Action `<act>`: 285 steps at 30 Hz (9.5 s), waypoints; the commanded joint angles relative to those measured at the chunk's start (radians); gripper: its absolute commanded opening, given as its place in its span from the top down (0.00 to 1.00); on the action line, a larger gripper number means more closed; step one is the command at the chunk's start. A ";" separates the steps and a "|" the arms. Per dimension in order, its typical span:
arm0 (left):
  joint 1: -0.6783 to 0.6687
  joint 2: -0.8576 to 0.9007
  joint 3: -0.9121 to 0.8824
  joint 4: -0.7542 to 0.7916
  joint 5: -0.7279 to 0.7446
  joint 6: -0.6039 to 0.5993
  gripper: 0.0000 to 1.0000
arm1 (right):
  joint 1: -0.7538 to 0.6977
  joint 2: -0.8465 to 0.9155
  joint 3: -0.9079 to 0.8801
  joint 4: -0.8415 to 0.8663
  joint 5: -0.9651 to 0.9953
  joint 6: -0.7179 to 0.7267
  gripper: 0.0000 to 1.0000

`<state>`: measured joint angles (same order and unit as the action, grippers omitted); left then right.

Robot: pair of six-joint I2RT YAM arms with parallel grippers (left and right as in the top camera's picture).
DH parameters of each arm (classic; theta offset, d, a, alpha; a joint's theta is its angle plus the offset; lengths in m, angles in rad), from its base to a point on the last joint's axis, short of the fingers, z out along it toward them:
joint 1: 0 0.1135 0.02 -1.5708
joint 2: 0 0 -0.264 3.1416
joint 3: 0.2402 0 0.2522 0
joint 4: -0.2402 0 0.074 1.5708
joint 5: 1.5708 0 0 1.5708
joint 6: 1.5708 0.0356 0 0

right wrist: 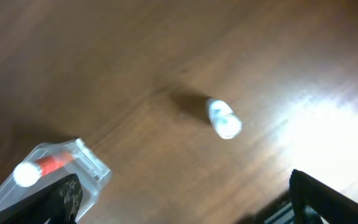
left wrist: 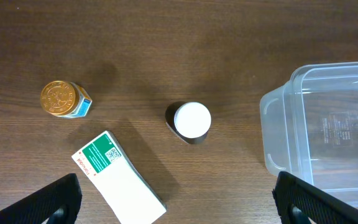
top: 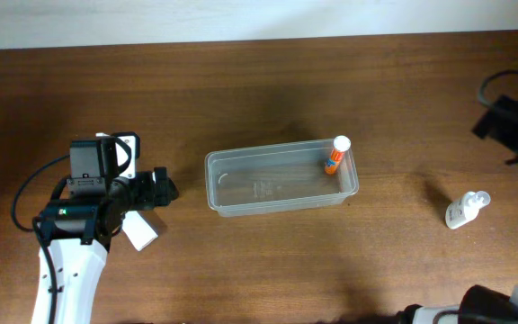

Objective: Pack container
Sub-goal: 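Move the right gripper to the clear bottle and grasp it, then place the clear bottle upright in the container beside the tube, then grasp the dark white-capped bottle with the left gripper, then lower the dark bottle into the container center and release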

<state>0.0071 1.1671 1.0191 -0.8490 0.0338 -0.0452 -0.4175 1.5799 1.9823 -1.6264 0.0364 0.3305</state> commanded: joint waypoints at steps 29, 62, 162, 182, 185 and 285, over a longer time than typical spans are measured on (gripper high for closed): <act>-0.004 0.000 0.020 -0.001 -0.003 0.016 0.01 | -0.188 0.037 -0.763 0.512 -0.040 -0.148 0.10; -0.004 0.000 0.020 -0.001 -0.003 0.016 0.01 | -0.183 0.036 -0.753 0.523 -0.084 -0.148 0.75; -0.004 0.000 0.020 0.003 -0.004 0.016 0.01 | 0.673 0.074 -0.534 0.460 -0.056 -0.142 0.49; -0.004 0.000 0.020 -0.002 -0.003 0.016 0.01 | 0.396 -0.131 -0.246 0.335 0.048 -0.095 0.02; -0.004 0.000 0.020 -0.009 -0.003 0.016 0.01 | 0.319 -0.131 -0.255 0.312 0.005 -0.086 0.02; -0.651 0.645 0.579 -0.009 0.101 -0.048 0.96 | 0.194 -0.131 -0.682 0.393 -0.093 -0.109 0.02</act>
<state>-0.6086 1.7515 1.5990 -0.8928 0.1246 -0.0956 -0.2203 1.4513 1.3048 -1.2327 -0.0513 0.2279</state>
